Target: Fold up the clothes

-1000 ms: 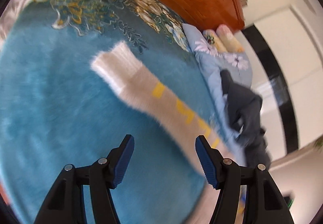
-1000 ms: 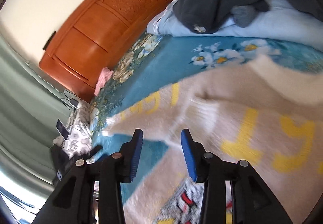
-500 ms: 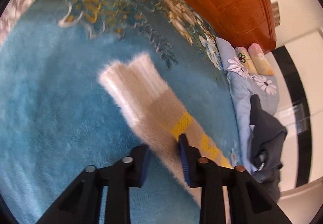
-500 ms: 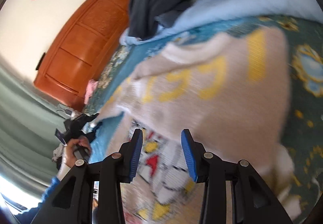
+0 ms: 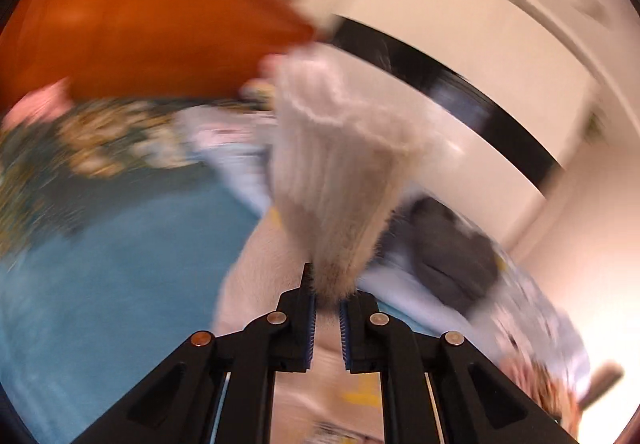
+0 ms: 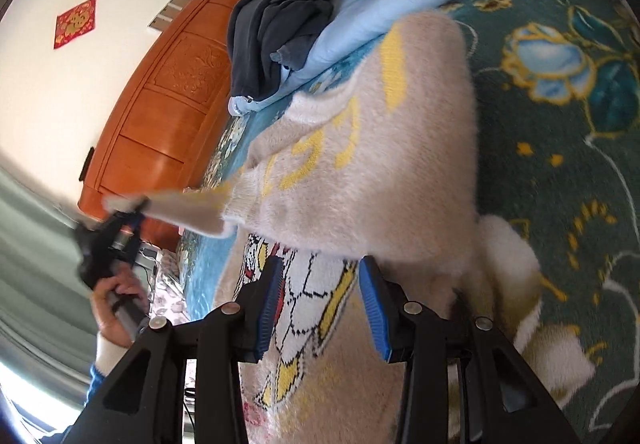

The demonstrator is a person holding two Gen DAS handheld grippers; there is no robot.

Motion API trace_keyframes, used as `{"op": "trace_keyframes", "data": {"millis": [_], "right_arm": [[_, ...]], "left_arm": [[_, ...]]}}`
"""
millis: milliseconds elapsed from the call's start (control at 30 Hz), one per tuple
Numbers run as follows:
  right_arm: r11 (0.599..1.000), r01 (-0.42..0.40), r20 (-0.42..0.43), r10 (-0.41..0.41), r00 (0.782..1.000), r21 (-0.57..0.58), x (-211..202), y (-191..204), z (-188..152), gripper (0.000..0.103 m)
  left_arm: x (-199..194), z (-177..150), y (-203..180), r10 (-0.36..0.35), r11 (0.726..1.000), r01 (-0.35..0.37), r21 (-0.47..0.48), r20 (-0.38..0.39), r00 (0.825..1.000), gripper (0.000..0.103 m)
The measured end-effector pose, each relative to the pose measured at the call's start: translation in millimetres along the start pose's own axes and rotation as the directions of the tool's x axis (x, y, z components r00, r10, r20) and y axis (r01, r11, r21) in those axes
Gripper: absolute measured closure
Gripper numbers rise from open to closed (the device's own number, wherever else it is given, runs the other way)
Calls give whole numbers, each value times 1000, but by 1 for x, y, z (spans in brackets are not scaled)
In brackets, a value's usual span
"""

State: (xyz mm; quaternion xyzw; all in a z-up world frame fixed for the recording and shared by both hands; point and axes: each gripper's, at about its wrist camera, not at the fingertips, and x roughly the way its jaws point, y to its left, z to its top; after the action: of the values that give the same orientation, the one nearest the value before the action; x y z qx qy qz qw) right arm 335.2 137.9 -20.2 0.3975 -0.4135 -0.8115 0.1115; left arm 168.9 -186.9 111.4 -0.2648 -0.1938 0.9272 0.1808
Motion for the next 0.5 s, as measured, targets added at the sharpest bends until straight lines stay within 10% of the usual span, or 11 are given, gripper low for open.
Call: {"op": "trace_keyframes", "data": {"millis": [267,500], "right_arm": [[998,37,60,-40,997,44,-27,-18,-10,62],[990,104,92,-112,989,91,-58,-42,-18,62]], "left_arm": [[69,-83,-94,-76,975,120,186,-227,971,92],[116,-162,-125,36,961,82,265,-413,910,90]]}}
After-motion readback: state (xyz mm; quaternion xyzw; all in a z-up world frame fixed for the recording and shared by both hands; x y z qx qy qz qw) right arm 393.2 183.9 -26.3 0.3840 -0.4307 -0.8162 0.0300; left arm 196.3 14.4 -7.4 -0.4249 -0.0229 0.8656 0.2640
